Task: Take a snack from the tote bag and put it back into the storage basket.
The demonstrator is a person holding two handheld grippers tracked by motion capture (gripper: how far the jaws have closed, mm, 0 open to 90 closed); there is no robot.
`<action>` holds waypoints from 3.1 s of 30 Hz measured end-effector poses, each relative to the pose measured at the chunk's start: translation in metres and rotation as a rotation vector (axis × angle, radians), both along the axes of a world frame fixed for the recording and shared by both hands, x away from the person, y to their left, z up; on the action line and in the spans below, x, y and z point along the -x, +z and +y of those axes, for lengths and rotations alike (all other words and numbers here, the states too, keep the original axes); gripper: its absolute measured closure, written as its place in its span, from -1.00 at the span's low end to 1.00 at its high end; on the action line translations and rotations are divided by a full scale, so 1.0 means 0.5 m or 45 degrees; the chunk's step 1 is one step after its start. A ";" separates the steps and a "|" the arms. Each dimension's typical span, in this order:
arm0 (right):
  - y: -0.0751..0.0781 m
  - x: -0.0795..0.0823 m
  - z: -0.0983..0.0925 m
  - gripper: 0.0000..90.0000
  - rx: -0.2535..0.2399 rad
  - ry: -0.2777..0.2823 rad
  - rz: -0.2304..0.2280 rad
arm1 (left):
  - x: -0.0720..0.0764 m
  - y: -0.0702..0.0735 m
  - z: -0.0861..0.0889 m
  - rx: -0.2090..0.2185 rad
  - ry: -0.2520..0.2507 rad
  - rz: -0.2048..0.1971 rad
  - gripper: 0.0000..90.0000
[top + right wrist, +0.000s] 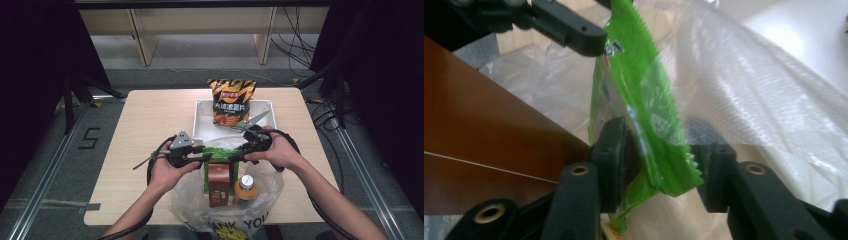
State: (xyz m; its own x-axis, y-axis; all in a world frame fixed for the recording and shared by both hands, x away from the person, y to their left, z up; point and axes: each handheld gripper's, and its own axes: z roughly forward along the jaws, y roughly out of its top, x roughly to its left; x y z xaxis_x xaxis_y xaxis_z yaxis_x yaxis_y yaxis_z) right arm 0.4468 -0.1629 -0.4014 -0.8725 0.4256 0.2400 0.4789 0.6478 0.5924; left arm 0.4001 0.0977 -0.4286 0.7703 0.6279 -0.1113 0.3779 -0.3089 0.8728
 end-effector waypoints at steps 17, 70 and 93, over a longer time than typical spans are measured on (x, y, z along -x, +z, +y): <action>-0.001 0.009 -0.002 0.88 -0.034 0.053 -0.065 | 0.025 0.025 0.037 -0.046 0.067 -0.045 0.13; 0.124 0.033 -0.034 1.00 -0.293 -0.023 -0.229 | 0.121 -0.048 0.128 -0.007 0.173 -0.017 -0.02; 0.173 0.037 -0.055 1.00 -0.355 -0.063 -0.320 | 0.121 -0.052 0.121 0.012 0.187 -0.005 -0.02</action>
State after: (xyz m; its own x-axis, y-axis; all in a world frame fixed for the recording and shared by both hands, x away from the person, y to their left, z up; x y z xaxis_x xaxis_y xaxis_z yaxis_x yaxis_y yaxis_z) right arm 0.4285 -0.1906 -0.3148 -0.8989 0.4174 0.1333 0.3227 0.4247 0.8459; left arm 0.3396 0.1580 -0.4545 0.6704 0.7330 -0.1148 0.4147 -0.2419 0.8772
